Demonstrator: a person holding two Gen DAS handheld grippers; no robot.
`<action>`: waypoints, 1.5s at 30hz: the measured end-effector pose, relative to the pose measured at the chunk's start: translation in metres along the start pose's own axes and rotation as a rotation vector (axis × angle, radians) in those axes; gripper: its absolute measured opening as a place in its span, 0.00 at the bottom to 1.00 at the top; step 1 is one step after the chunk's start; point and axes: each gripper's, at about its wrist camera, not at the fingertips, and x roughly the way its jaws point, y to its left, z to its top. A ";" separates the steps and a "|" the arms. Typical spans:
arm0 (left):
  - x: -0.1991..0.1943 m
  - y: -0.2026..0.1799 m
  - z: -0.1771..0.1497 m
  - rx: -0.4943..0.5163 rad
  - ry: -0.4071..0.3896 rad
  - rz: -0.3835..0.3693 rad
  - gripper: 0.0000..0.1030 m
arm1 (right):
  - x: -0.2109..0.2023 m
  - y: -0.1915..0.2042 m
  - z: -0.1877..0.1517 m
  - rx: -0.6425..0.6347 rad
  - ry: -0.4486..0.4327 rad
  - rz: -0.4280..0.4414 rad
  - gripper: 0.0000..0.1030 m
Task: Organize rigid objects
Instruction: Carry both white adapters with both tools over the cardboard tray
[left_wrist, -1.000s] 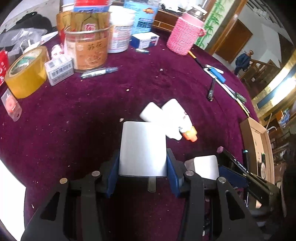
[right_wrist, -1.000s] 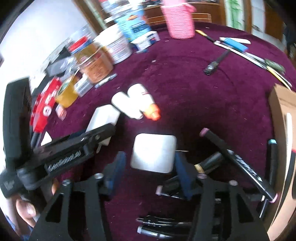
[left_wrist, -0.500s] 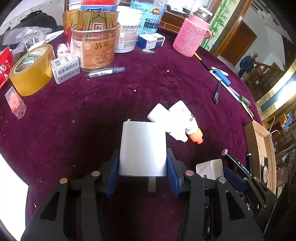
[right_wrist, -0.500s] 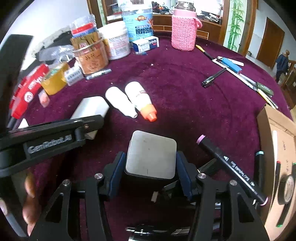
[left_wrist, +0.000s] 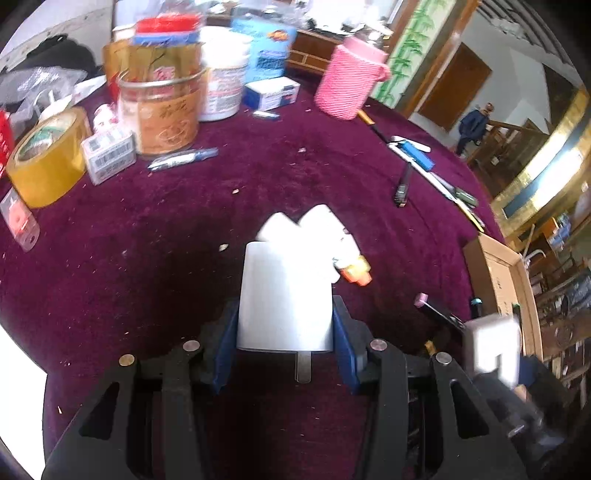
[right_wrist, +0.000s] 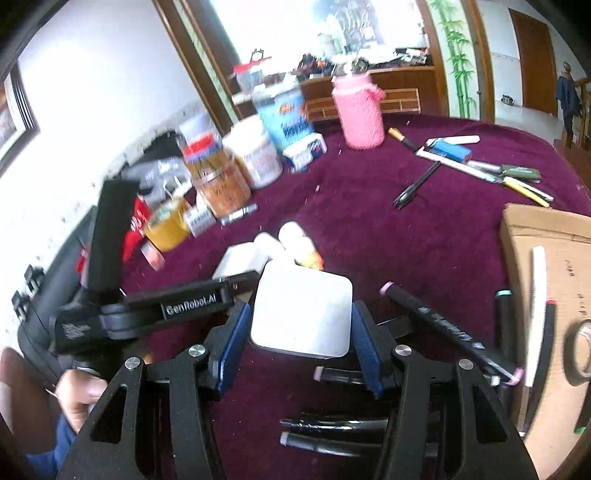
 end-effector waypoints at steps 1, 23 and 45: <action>-0.002 -0.004 -0.001 0.014 -0.011 -0.010 0.44 | -0.006 -0.003 0.000 0.004 -0.014 -0.001 0.48; -0.029 -0.147 -0.029 0.344 0.043 -0.237 0.43 | -0.126 -0.206 -0.005 0.357 -0.206 -0.330 0.48; 0.008 -0.291 -0.104 0.570 0.174 -0.354 0.43 | -0.108 -0.246 -0.020 0.459 -0.059 -0.342 0.48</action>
